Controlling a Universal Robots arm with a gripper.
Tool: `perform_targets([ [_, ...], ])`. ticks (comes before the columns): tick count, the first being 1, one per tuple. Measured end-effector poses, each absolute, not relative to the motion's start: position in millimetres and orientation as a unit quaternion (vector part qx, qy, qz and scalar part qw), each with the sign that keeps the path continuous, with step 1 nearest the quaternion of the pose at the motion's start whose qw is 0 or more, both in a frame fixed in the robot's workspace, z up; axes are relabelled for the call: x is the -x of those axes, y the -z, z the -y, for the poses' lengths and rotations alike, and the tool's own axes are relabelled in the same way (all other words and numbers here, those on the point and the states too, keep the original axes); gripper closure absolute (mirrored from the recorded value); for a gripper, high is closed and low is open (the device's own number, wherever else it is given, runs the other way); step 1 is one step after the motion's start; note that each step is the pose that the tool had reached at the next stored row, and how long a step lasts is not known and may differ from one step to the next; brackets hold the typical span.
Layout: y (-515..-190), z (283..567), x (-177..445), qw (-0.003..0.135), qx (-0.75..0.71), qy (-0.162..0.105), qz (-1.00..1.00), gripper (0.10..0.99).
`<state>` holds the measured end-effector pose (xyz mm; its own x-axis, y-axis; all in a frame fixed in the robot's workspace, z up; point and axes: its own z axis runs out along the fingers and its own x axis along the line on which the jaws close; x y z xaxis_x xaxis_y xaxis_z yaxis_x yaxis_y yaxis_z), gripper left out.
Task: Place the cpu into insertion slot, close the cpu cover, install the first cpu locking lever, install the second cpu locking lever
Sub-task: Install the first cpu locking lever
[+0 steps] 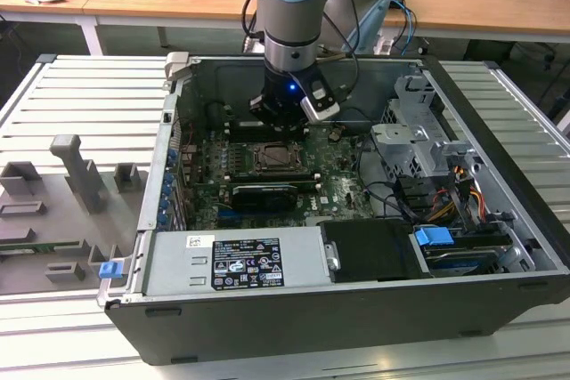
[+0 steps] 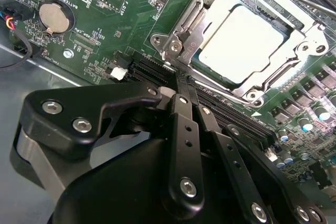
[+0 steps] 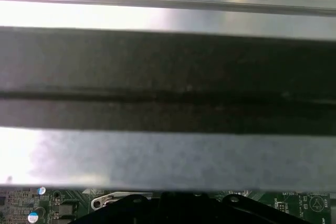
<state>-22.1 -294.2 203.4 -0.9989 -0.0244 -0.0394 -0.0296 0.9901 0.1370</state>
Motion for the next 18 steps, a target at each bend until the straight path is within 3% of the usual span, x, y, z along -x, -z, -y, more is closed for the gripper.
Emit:
perform_targets([
  [18,-202.3,297.3,21.9,0.019,0.014,-0.069,-0.997,0.980],
])
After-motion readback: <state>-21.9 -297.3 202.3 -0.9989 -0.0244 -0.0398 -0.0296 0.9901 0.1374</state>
